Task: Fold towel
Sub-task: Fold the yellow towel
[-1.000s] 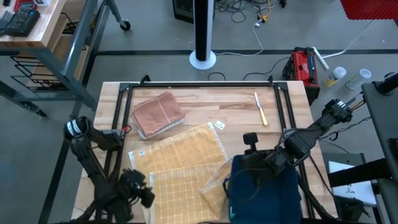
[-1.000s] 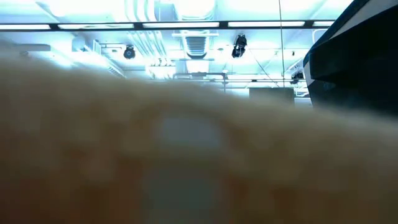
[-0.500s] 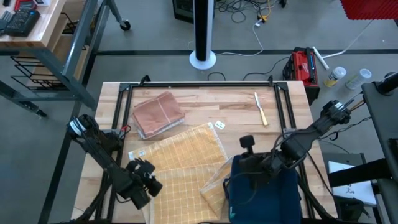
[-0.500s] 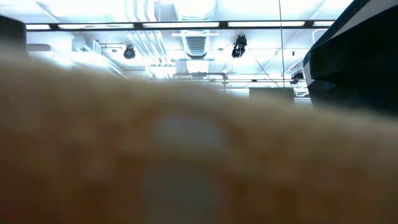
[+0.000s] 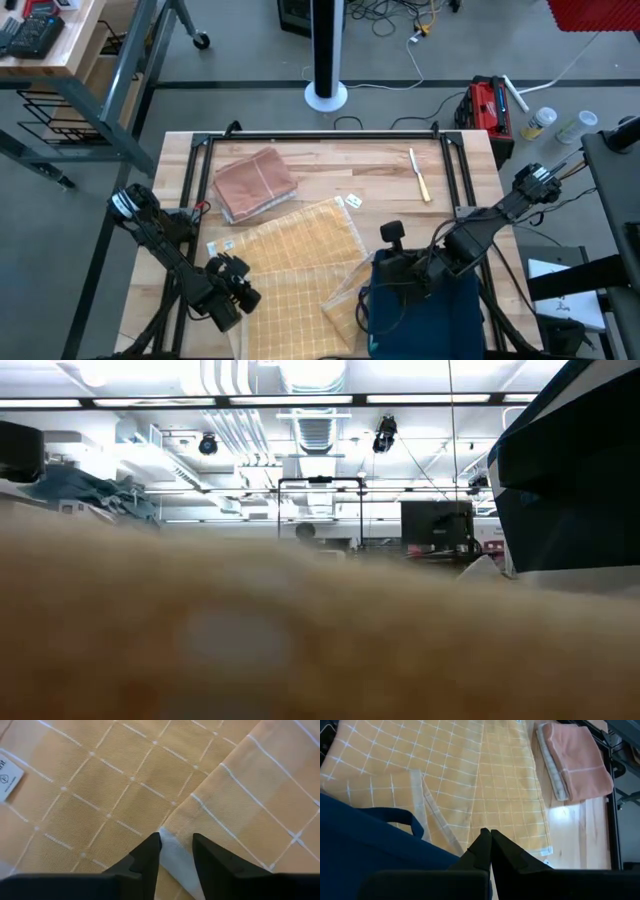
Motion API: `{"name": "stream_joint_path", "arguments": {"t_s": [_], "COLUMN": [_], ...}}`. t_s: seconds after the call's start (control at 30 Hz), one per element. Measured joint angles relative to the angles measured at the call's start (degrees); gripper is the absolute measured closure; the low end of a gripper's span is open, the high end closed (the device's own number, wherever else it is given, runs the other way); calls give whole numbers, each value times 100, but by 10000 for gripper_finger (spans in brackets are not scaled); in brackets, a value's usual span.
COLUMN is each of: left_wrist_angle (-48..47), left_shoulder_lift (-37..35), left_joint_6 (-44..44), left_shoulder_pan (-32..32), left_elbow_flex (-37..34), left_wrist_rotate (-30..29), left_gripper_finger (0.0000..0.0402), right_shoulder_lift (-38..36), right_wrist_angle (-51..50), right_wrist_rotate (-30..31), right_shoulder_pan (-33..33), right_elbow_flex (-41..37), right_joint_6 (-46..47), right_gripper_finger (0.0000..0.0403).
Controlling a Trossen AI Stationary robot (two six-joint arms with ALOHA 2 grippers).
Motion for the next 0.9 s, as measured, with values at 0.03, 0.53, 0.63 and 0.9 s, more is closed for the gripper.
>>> {"name": "stream_joint_path", "arguments": {"t_s": [0.03,0.53,0.63,0.9], "left_wrist_angle": [-29,-714,-1360,-1532], "left_shoulder_lift": [0,4,4,-752], "left_joint_6": [64,126,75,1010], "left_shoulder_pan": [2,-26,-27,-398], "left_elbow_flex": [18,776,1017,1508], "left_wrist_rotate": [0,-80,-87,286], "left_gripper_finger": [302,401,401,401], "right_shoulder_lift": [15,73,73,73], "right_wrist_angle": [-1,417,597,1275], "right_wrist_rotate": [0,9,-7,132], "right_shoulder_pan": [-4,-172,-196,-358], "right_elbow_flex": [0,-152,-309,-376], "right_joint_6": [0,-55,-153,-480], "right_gripper_finger": [402,399,401,401]}}
